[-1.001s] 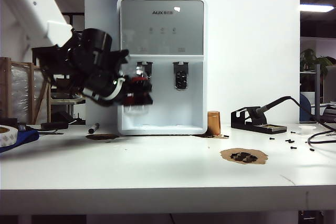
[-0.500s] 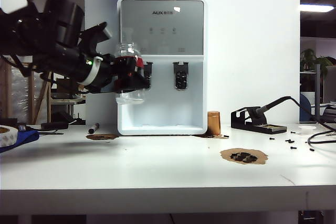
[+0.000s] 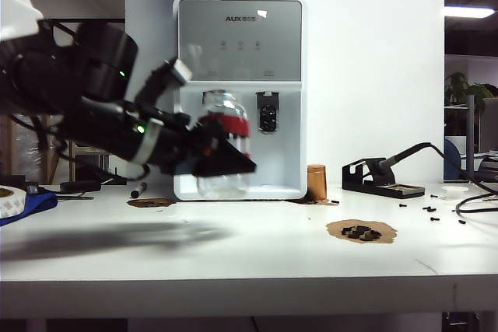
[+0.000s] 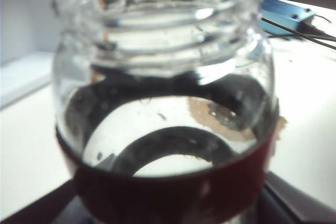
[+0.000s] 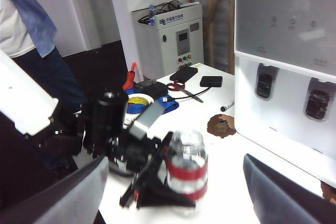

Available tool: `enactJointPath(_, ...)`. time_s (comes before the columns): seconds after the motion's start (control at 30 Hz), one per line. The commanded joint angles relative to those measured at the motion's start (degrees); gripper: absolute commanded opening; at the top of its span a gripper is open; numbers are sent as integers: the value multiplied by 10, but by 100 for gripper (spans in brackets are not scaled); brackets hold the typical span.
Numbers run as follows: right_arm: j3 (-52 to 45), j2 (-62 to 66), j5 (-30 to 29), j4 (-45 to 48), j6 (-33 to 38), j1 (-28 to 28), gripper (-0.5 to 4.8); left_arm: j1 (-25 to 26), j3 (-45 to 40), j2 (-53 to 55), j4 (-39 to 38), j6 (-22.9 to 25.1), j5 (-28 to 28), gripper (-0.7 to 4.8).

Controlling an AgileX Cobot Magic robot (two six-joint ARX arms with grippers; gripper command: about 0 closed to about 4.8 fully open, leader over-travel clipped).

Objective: Pick up the water bottle with two loops of red belts, then reach the front water dispenser and gently press the gray-black baffle horizontally to get a little water.

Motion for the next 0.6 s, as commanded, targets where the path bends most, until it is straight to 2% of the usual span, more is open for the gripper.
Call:
enactJointPath(0.03, 2, -7, 0, 3, -1, 2, 413, -14, 1, 19, 43, 5, 3, -5)
enactJointPath(0.3, 2, -11, 0, -27, -2, 2, 412, -25, 1, 62, 77, 5, 3, -5)
enactJointPath(0.6, 2, -40, 9, -173, -74, 2, 413, -24, 2, 109, 79, 17, 0, -5)
